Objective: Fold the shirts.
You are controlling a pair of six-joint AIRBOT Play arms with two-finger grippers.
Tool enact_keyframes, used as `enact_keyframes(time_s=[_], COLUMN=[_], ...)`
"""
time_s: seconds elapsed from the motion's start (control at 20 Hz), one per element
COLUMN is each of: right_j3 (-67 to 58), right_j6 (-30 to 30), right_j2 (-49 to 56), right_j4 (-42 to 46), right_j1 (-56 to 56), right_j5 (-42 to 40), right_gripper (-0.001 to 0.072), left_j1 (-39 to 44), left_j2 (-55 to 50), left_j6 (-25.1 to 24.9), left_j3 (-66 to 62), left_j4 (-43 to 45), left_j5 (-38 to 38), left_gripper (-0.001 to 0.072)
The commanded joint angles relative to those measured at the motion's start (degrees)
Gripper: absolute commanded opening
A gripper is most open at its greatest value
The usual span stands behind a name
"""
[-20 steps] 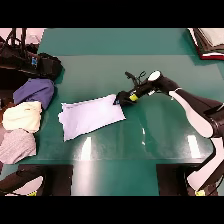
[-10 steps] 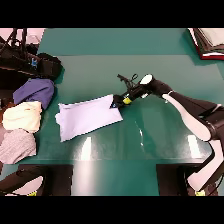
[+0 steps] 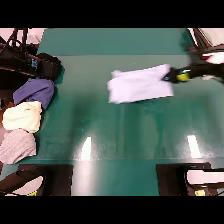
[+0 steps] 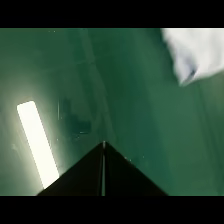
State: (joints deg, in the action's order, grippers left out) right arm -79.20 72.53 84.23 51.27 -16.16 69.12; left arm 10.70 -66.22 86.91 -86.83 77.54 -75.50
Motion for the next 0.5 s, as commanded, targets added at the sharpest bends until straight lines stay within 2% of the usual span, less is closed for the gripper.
enact_keyframes(time_s=[0.0, 0.1, 0.25, 0.45], right_j3=[5.5, 9.6, 13.7, 15.4], right_j6=[3.6, 4.6, 4.6, 4.6], right_j2=[-8.3, -11.5, -12.5, -10.4], right_j4=[2.5, 2.5, 2.4, 2.5], right_j1=[-21.2, -32.2, -44.1, -48.5], right_j5=[-5.2, -8.7, -8.5, -7.1], right_gripper=[0.0020, 0.0020, 0.0020, 0.0020], left_j1=[0.0, 0.0, 0.0, 0.0], left_j2=[0.0, 0.0, 0.0, 0.0], left_j6=[0.4, 1.6, 1.7, 1.6], left_j3=[0.0, 0.0, 0.0, 0.0], left_j4=[-0.5, -1.2, -1.5, -1.5], left_j5=[0.0, 0.1, 0.1, -0.2], left_gripper=[0.0022, 0.0021, 0.0021, 0.0021])
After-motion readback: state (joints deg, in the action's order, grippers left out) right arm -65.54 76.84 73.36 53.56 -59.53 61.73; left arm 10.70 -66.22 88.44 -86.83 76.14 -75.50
